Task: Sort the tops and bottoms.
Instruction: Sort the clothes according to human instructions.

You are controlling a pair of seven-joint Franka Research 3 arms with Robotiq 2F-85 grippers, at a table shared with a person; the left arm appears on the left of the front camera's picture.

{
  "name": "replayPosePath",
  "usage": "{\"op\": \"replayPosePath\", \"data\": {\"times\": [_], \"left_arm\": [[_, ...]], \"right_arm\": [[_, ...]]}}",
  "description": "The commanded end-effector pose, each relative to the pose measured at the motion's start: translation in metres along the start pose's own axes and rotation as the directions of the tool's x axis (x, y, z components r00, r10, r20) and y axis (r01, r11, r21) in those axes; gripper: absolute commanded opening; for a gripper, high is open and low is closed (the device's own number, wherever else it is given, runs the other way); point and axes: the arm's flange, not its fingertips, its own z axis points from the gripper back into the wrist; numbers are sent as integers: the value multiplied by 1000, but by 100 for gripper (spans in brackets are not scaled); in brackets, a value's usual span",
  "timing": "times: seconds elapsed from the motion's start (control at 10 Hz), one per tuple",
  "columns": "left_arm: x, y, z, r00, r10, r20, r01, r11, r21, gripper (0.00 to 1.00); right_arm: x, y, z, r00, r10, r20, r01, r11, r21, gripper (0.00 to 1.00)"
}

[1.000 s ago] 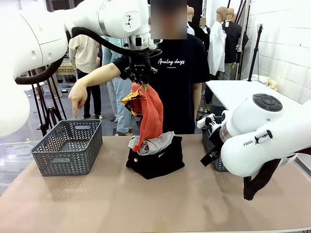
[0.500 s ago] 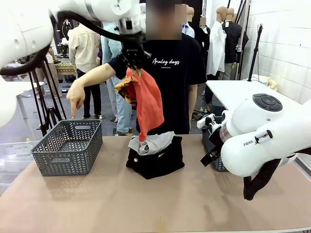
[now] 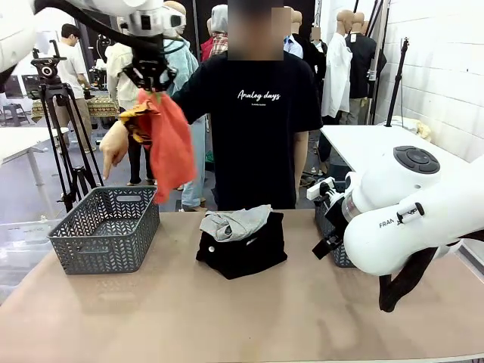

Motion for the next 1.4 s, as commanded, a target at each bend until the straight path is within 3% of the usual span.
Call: {"op": "replayPosePath", "data": {"times": [0.0,0.3,0.4,0.8,1.1,1.3], "left_arm": [[-21,29,11,996,89,26,-91,992,87,0],[-32,65,-6,978,207,-36,-199,967,161,0],[-5,57,7,993,119,6,-119,987,112,0],[-12,57,-1,990,140,-20,-136,983,127,0],[-25,106,-68,949,280,-146,-247,946,211,0],[-35,139,-95,932,328,-153,-292,931,219,0]], "right_arm": [[0,0,0,1000,-3,-1,3,1000,2,100],[0,0,0,1000,-3,-1,3,1000,2,100],[0,0,0,1000,-3,-1,3,1000,2,100],[0,0,0,1000,-3,-1,3,1000,2,100],[0,0,0,1000,-3,-1,3,1000,2,100],[0,0,0,1000,-3,-1,3,1000,2,100]]}}
